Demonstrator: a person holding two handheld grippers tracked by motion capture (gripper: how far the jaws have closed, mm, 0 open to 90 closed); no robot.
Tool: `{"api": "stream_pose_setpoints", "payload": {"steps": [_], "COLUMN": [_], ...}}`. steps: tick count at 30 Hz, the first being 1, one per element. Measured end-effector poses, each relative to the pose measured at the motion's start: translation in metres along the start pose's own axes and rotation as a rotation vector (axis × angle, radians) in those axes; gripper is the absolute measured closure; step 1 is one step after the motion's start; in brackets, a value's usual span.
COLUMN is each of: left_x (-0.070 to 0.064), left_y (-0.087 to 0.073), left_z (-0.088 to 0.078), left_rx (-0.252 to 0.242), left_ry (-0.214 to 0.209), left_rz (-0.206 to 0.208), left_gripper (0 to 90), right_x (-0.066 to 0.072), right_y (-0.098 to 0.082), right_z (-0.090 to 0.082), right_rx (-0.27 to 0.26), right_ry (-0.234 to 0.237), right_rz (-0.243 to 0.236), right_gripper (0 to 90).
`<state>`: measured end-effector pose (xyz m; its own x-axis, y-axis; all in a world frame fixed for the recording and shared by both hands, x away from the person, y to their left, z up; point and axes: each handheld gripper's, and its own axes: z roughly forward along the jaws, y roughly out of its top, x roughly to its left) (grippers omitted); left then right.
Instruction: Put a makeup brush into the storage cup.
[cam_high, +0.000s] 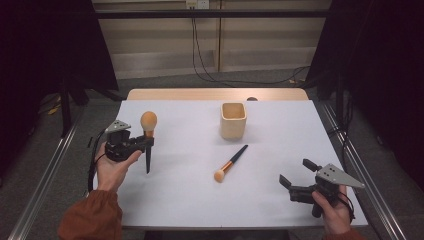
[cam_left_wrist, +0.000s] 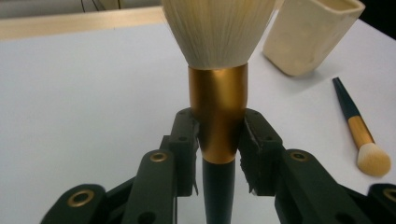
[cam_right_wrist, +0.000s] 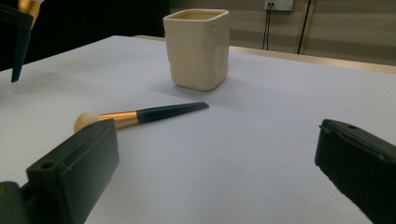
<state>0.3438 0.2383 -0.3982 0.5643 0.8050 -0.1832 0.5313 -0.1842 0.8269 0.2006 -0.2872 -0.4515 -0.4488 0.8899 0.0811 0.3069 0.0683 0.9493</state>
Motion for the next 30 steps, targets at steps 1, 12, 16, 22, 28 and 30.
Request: {"api": "stream_pose_setpoints", "payload": {"steps": [1, 12, 16, 22, 28, 30], "left_x": [0.0, -0.012, -0.016, -0.021, -0.025, -0.028], "left_y": [0.001, 0.001, 0.003, 0.005, 0.01, 0.014], "left_z": [-0.001, 0.003, 0.007, 0.012, 0.015, 0.016], "left_rx": [-0.015, -0.1, -0.13, -0.149, -0.171, -0.178], "left_ry": [-0.007, -0.07, -0.089, -0.103, -0.111, -0.107], "left_rz": [-0.005, 0.069, 0.084, 0.093, 0.089, 0.094], "left_gripper": [68.4, 68.4, 68.4, 68.4, 68.4, 68.4], "right_x": [0.0, 0.0, 0.0, 0.0, 0.0, 0.0], "right_y": [0.0, 0.0, 0.0, 0.0, 0.0, 0.0], "right_z": [0.0, 0.0, 0.0, 0.0, 0.0, 0.0], "right_rx": [-0.001, -0.002, -0.002, -0.003, -0.003, -0.003], "right_ry": [0.0, 0.003, 0.003, 0.003, 0.002, 0.002], "right_rz": [-0.004, -0.005, -0.006, -0.005, -0.004, -0.005], "right_gripper": [0.0, 0.0, 0.0, 0.0, 0.0, 0.0]}}
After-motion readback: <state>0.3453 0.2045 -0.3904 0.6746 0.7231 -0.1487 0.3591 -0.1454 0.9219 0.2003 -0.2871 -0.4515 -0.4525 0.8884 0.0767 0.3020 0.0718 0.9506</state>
